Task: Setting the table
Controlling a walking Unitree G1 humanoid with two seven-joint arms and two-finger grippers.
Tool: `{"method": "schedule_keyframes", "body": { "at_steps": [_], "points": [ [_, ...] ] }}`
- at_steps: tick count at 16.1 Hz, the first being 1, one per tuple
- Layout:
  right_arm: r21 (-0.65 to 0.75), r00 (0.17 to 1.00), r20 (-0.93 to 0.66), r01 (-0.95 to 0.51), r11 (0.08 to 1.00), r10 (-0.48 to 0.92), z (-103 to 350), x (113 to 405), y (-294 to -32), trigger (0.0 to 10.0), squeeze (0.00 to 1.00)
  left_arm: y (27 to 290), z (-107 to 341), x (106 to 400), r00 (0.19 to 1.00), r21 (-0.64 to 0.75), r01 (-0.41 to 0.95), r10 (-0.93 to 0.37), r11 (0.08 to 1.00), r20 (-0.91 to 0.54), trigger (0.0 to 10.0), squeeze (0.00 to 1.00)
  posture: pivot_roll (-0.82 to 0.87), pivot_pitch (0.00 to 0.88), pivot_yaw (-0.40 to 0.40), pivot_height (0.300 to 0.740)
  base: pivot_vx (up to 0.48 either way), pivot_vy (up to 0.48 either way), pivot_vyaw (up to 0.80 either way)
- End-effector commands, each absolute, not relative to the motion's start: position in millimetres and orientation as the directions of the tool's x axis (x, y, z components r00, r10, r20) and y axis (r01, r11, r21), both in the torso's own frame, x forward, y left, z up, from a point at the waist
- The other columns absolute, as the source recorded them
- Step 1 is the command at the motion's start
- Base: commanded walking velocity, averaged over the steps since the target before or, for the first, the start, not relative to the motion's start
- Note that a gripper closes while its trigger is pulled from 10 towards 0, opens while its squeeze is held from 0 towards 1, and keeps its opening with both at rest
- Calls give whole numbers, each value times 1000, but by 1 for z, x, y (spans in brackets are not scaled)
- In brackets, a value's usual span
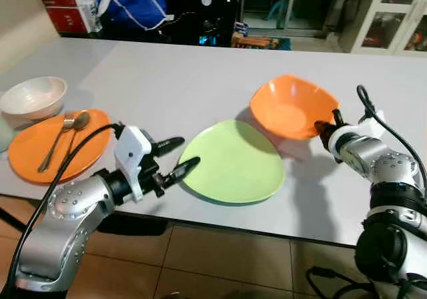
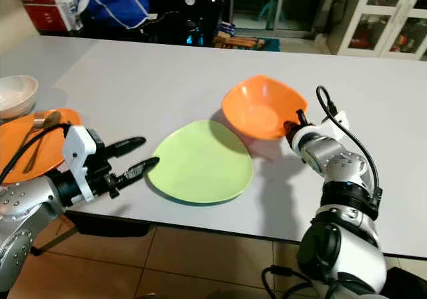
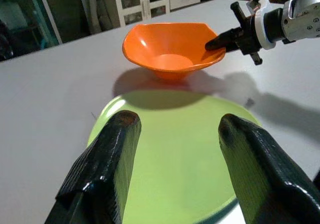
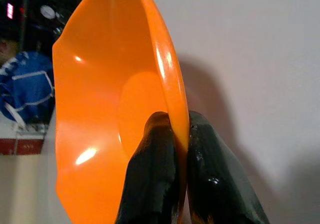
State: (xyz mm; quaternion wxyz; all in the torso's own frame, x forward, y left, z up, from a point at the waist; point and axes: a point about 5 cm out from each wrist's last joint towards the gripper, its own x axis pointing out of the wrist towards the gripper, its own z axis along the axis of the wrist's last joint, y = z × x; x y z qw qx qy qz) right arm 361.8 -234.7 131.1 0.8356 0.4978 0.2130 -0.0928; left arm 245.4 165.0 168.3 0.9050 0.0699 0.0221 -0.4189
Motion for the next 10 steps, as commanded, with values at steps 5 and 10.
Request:
{"method": "schedule_keyframes", "body": {
  "at_steps": [5, 10],
  "points": [
    [802, 881, -455, 343, 490, 129, 139, 365, -233, 10000, 0, 164, 166, 241, 622, 98, 783, -770, 614, -143, 10000, 0, -14, 0, 7, 740, 0, 0, 0],
    [768, 862, -488, 352, 535, 134, 139, 363, -237, 10000, 0, 162, 160, 239, 599, 85, 800, -780, 594, -182, 10000, 0, -22, 0, 12, 740, 0, 0, 0]
  ]
}}
